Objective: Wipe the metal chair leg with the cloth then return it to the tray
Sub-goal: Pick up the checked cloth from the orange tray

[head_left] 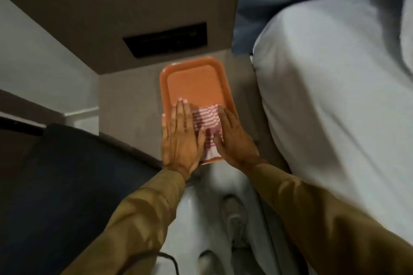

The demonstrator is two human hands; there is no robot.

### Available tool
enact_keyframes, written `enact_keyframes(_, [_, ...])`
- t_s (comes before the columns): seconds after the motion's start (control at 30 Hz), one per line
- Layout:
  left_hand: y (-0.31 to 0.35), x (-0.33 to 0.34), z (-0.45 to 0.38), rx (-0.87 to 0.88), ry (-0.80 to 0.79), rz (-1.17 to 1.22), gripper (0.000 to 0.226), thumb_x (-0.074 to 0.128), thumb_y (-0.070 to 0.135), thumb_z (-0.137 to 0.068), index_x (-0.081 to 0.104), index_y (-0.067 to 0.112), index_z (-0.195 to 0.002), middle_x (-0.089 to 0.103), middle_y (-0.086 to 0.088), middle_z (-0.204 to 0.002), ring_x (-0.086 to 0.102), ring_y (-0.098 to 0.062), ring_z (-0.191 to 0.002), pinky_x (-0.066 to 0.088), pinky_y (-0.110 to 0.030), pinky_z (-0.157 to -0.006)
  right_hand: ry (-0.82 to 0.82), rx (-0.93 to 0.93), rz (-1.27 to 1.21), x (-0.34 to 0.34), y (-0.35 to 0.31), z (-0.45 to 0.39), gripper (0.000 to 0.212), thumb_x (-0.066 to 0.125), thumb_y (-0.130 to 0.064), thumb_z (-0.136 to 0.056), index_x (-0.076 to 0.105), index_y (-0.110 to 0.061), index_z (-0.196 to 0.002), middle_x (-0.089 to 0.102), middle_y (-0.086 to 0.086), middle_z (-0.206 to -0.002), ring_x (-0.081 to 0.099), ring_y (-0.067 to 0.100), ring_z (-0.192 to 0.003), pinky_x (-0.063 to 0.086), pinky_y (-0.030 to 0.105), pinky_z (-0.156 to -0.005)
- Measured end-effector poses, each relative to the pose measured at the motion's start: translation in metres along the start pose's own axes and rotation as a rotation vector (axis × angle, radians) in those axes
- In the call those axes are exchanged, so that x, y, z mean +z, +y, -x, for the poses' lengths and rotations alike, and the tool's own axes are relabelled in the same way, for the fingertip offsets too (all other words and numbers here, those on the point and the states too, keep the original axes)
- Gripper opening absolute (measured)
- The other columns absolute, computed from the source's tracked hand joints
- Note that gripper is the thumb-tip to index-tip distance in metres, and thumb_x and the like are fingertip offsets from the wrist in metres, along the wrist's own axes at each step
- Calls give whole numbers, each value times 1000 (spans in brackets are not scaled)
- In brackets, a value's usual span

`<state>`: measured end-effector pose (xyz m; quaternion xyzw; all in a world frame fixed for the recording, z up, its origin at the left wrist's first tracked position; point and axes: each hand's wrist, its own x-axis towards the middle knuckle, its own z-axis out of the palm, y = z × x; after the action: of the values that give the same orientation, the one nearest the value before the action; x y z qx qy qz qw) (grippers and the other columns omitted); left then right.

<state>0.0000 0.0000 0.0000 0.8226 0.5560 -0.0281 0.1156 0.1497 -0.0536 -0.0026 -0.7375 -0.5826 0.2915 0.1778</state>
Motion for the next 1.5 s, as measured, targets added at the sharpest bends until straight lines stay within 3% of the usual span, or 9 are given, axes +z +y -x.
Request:
enact_keyframes(0.33, [-12,74,6,45,-268,-137,82,19,53,-117,-22,8,-172,-21,-14,-184,-15,-31,-173,-9,-52,-142,-28,334,-147,47,25,-28,70,50,-41,-104,18,-19,-162,39,10,-161,43,34,-148,45,53,-118])
enact_keyframes(0.43, [-10,72,-1,32,-316,-120,81,20,52,-117,-19,10,-174,-17,-13,-185,-12,-29,-174,-7,-52,-142,27,481,-333,48,28,-41,55,43,-45,-108,30,-26,-157,59,-15,-130,62,22,-131,62,16,-87])
enact_keyframes(0.5, [-12,71,-4,18,-349,-95,79,21,51,-117,-17,11,-174,-15,-12,-185,-10,-29,-174,-6,-52,-142,80,564,-436,52,30,-46,49,42,-43,-110,37,-26,-155,55,-29,-106,71,4,-103,51,-4,-57])
enact_keyframes(0.57, [-14,73,-4,7,-367,-77,78,19,51,-117,-16,12,-175,-14,-12,-186,-9,-29,-174,-6,-51,-142,113,590,-458,52,30,-49,45,45,-39,-110,43,-23,-152,60,-27,-109,68,-6,-76,41,-8,-47])
enact_keyframes(0.7, [-13,73,-2,21,-378,-75,78,21,51,-117,-15,12,-175,-16,-13,-185,-12,-30,-174,-9,-50,-141,78,626,-436,49,27,-53,50,62,-40,-101,51,-17,-144,66,5,-138,72,26,-111,58,36,-99])
enact_keyframes(0.83, [-19,69,2,24,-365,-42,79,24,50,-117,-14,13,-175,-17,-13,-185,-13,-29,-174,-11,-48,-141,-5,605,-474,43,18,-54,50,68,-39,-97,58,-16,-141,64,6,-144,65,28,-125,49,44,-113])
enact_keyframes(1.07, [-43,11,30,136,-243,6,81,35,43,-116,-11,14,-176,-14,-8,-186,-8,-26,-174,-7,-46,-142,87,294,-642,14,-29,-18,18,70,-24,-93,69,-26,-111,71,-19,-94,67,-8,-81,56,22,-81])
enact_keyframes(1.27, [-68,-52,96,310,-157,-9,77,36,43,-117,-3,16,-177,-1,-7,-187,2,-24,-175,1,-45,-144,91,258,-973,-6,-81,85,42,60,-27,-103,51,-20,-143,66,-3,-134,70,13,-120,60,33,-101])
enact_keyframes(1.5, [-91,-72,180,386,-207,-96,75,34,48,-118,4,14,-177,8,-6,-187,10,-21,-174,6,-44,-144,102,436,-962,7,-107,197,37,61,-32,-102,65,-14,-135,77,4,-123,77,19,-108,61,45,-101])
